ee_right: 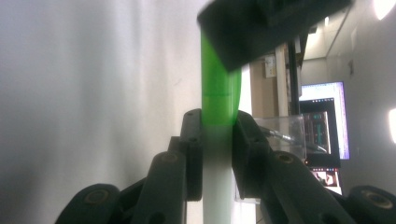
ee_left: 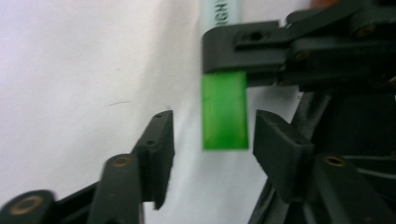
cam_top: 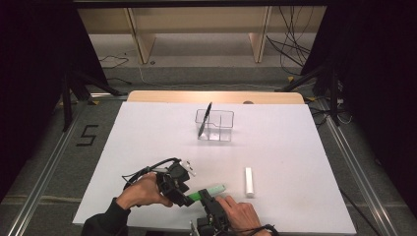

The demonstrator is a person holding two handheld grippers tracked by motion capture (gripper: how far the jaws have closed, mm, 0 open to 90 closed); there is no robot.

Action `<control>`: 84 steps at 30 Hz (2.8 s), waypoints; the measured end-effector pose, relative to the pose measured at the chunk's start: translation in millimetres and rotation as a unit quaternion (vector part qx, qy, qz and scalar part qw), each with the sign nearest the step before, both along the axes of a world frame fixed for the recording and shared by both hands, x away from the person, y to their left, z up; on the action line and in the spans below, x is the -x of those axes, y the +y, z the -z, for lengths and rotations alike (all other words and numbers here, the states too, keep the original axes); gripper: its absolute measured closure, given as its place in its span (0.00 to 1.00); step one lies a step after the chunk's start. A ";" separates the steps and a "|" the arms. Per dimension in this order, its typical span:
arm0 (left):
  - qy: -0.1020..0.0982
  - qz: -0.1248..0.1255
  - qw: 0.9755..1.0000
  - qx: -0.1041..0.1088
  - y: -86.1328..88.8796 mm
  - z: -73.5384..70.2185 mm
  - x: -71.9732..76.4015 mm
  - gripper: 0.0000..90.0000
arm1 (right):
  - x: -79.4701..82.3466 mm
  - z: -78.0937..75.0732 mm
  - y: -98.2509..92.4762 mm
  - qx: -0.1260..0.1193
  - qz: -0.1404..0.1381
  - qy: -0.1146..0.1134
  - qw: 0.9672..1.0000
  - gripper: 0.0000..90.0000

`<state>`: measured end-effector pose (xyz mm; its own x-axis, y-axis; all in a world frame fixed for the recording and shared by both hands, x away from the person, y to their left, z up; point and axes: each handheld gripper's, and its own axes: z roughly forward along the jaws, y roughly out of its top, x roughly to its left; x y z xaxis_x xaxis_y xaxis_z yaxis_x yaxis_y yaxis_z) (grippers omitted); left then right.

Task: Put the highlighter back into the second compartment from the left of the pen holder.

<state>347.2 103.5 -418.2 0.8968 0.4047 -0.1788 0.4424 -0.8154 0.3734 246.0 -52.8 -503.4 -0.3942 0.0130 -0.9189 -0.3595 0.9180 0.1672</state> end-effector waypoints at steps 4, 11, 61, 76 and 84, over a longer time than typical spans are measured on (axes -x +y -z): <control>-0.013 -0.003 1.000 0.003 7.4 -5.5 0.4 0.43 | -2.0 -1.6 -3.8 -0.005 0.006 0.001 1.000 0.85; -0.032 -0.015 0.999 0.014 17.1 -7.2 -2.9 0.35 | -5.7 -6.7 -11.2 -0.022 0.015 0.007 1.000 0.85; -0.194 -0.188 0.924 0.270 74.5 46.5 18.1 0.18 | -164.3 -113.7 -99.6 -0.531 0.160 0.344 0.758 0.85; -0.213 -0.207 0.910 0.288 85.0 46.1 22.5 0.18 | -206.5 -135.0 -89.1 -0.572 0.172 0.351 0.721 0.85; -0.212 -0.205 0.910 0.290 83.7 47.3 22.2 0.18 | -224.2 -139.3 -77.2 -0.579 0.178 0.352 0.713 0.85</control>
